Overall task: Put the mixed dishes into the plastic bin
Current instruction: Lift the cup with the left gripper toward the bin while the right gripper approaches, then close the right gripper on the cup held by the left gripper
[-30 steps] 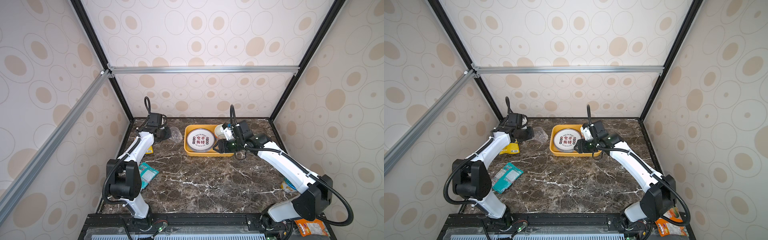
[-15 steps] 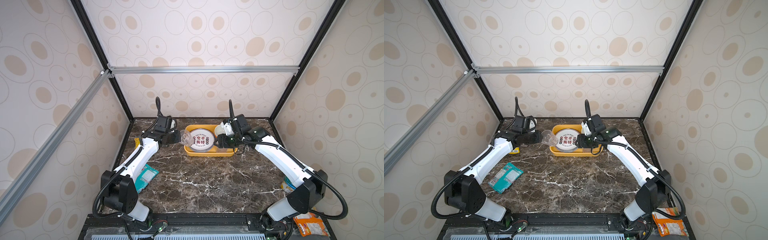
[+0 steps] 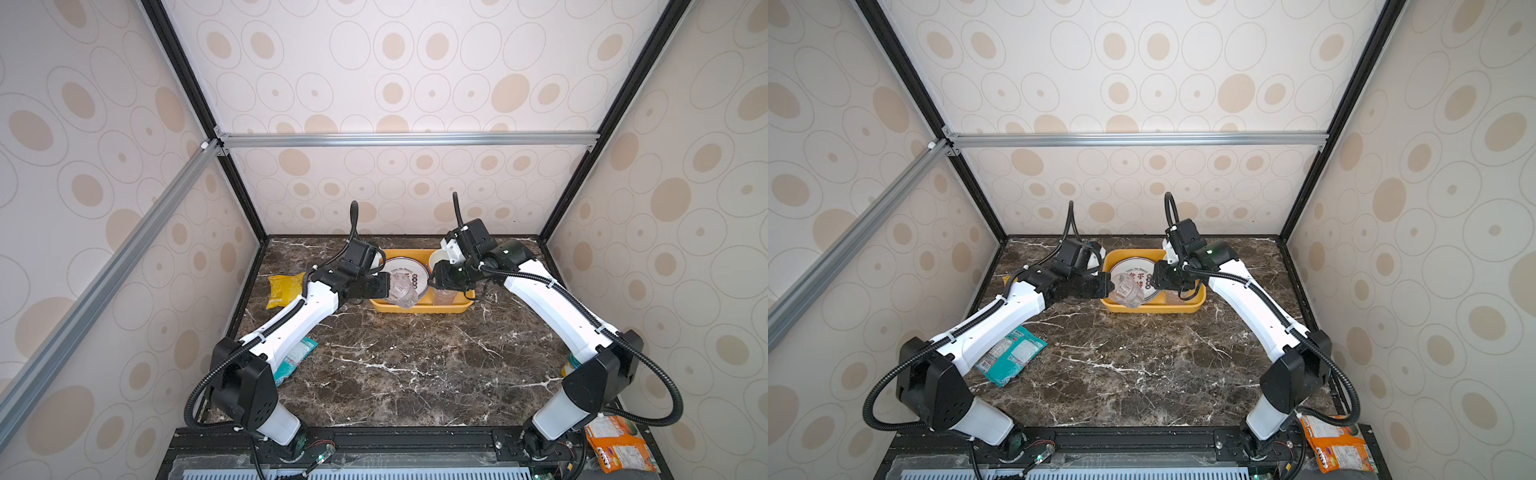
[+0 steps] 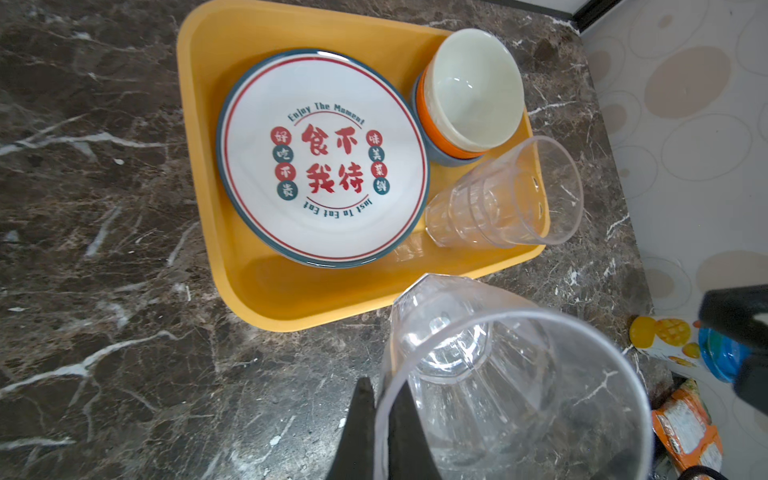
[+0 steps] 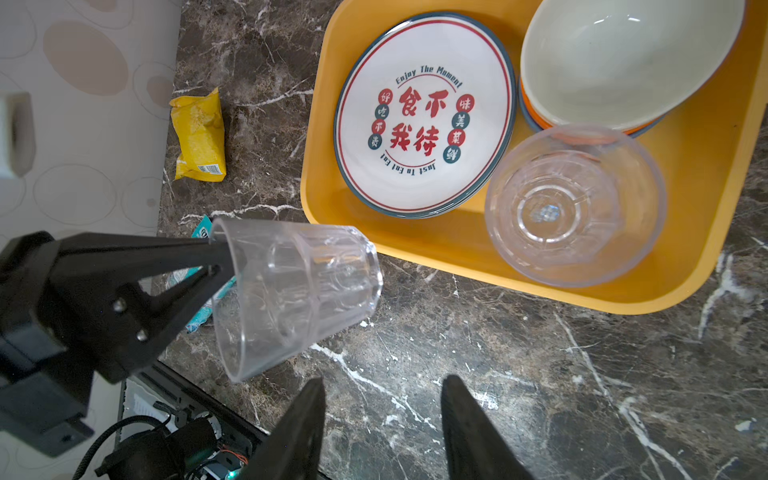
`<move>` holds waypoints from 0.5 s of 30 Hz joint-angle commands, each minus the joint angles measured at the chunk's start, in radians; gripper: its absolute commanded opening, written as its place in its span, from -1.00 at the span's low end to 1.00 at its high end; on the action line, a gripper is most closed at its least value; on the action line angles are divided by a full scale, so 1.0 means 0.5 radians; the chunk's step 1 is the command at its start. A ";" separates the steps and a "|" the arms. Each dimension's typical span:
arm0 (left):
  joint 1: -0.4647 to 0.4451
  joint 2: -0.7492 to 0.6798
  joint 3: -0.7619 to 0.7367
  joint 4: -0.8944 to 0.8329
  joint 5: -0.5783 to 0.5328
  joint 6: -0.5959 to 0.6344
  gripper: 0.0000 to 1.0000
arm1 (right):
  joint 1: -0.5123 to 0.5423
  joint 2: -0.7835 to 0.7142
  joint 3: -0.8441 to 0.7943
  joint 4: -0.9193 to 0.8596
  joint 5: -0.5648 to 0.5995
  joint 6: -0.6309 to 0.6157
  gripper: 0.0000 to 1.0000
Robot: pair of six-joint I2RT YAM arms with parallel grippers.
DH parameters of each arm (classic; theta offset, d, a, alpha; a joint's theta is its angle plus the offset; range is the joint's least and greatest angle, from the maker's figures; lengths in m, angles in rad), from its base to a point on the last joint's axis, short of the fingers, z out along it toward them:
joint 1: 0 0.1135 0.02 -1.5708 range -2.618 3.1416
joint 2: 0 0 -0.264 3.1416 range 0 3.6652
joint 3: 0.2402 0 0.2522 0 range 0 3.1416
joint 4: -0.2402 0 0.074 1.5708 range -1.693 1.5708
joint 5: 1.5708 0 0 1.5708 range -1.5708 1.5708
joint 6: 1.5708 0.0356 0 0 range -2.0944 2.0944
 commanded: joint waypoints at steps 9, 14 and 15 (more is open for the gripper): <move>-0.112 0.071 0.156 0.045 0.025 -0.051 -1.00 | 0.106 0.161 0.242 -0.157 0.001 0.012 -0.01; -0.128 0.075 0.162 0.048 0.022 -0.054 -1.00 | 0.130 0.247 0.320 -0.201 0.012 0.015 -0.04; -0.133 0.074 0.165 0.050 0.025 -0.057 -1.00 | 0.132 0.259 0.328 -0.205 0.013 0.020 -0.05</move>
